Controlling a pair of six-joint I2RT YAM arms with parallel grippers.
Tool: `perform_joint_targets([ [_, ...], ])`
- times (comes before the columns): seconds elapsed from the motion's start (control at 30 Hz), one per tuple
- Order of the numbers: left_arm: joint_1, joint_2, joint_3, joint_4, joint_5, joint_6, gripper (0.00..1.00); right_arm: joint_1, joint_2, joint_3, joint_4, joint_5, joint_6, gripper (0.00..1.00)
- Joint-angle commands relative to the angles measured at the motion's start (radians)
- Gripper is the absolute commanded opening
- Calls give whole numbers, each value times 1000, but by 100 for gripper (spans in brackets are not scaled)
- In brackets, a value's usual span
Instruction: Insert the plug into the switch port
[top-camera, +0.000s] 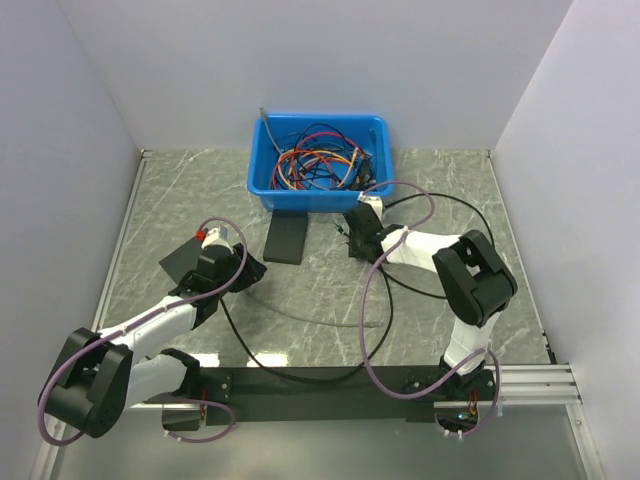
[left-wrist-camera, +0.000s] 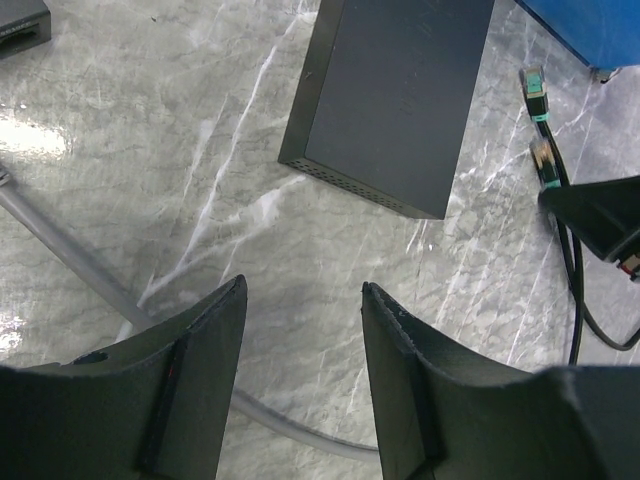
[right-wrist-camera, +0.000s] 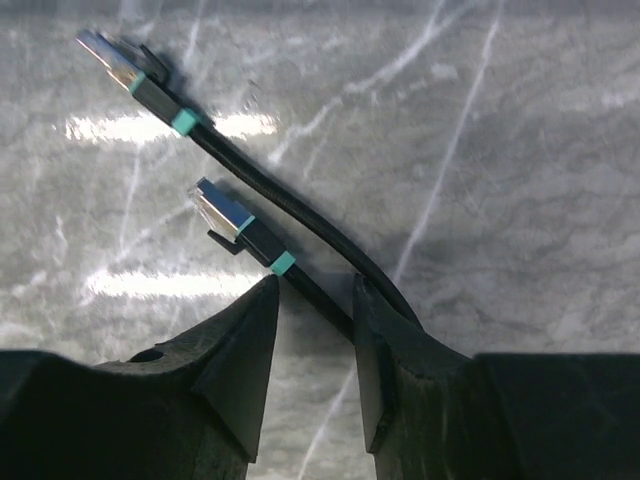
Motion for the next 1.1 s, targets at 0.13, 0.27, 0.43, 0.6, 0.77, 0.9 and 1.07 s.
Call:
perform_joint_targets([
  [0.13,-5,-25,-10,19,-2,5,56,-6,61,35,-17,-32,-5,5],
  [0.27,-5,-34,-6,4,-5,4,56,-4,67,32,-6,-74,-13,0],
  [0.43,-10,-82,11,-62,-26,5,56,3,-3,-4,47,-181,-39,0],
  [0.6,-17,-163,10,-47,15,15,57,17,-150,-78,176,-400,-92,0],
  [0.77,-23,-228,-53,139,70,-25,58,31,-198,-119,279,-728,-97,0],
  [0.9,-23,-232,-137,399,221,-44,58,45,-221,-142,369,-913,-63,0],
  [1.07,-26,-236,-249,657,348,-65,60,55,-209,-135,412,-1050,-24,0],
])
